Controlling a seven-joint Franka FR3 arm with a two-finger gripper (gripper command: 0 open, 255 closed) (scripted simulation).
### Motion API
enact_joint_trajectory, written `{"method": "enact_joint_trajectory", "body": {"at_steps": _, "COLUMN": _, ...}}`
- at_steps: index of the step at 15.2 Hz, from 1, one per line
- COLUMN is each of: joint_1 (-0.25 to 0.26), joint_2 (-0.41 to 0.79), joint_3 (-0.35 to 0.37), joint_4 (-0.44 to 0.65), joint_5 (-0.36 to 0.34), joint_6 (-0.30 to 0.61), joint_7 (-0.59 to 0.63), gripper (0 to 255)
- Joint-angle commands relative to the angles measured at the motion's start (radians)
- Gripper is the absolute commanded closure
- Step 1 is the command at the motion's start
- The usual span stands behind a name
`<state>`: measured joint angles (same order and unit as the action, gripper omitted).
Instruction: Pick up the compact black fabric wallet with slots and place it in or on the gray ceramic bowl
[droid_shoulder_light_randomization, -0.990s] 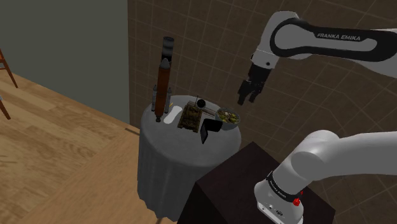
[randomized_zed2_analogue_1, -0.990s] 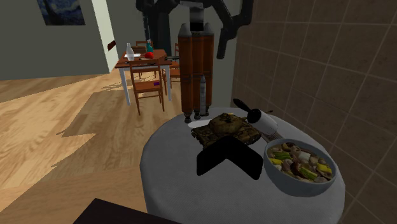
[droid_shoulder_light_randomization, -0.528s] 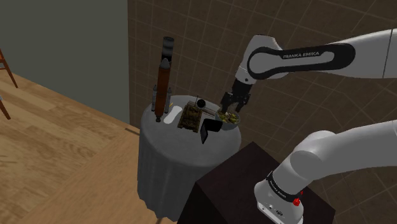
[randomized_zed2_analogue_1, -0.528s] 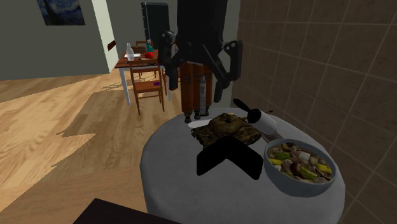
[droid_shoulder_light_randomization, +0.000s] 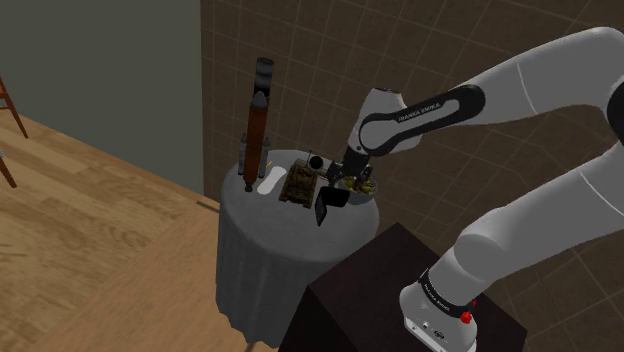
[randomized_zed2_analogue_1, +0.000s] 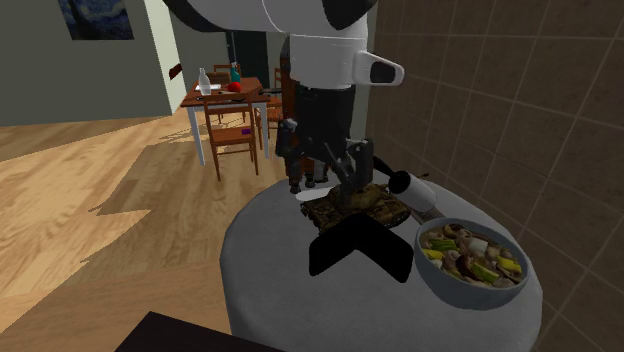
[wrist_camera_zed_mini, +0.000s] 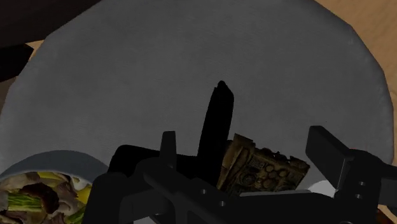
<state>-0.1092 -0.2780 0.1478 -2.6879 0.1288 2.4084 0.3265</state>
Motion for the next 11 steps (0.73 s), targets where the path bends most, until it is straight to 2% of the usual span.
{"method": "enact_joint_trajectory", "body": {"at_steps": 1, "joint_1": -0.015, "joint_2": 0.088, "joint_3": 0.019, "joint_4": 0.016, "joint_5": -0.017, "joint_6": 0.088, "joint_7": 0.067, "gripper": 0}}
{"method": "enact_joint_trajectory", "body": {"at_steps": 4, "joint_1": -0.040, "joint_2": 0.223, "joint_3": 0.032, "joint_4": 0.045, "joint_5": -0.071, "joint_6": 0.209, "joint_7": 0.172, "gripper": 0}}
{"method": "enact_joint_trajectory", "body": {"at_steps": 8, "joint_1": -0.049, "joint_2": 0.404, "joint_3": 0.009, "joint_4": 0.107, "joint_5": -0.191, "joint_6": 0.345, "joint_7": 0.344, "gripper": 0}}
{"method": "enact_joint_trajectory", "body": {"at_steps": 11, "joint_1": -0.038, "joint_2": 0.460, "joint_3": -0.010, "joint_4": 0.121, "joint_5": -0.222, "joint_6": 0.388, "joint_7": 0.379, "gripper": 0}}
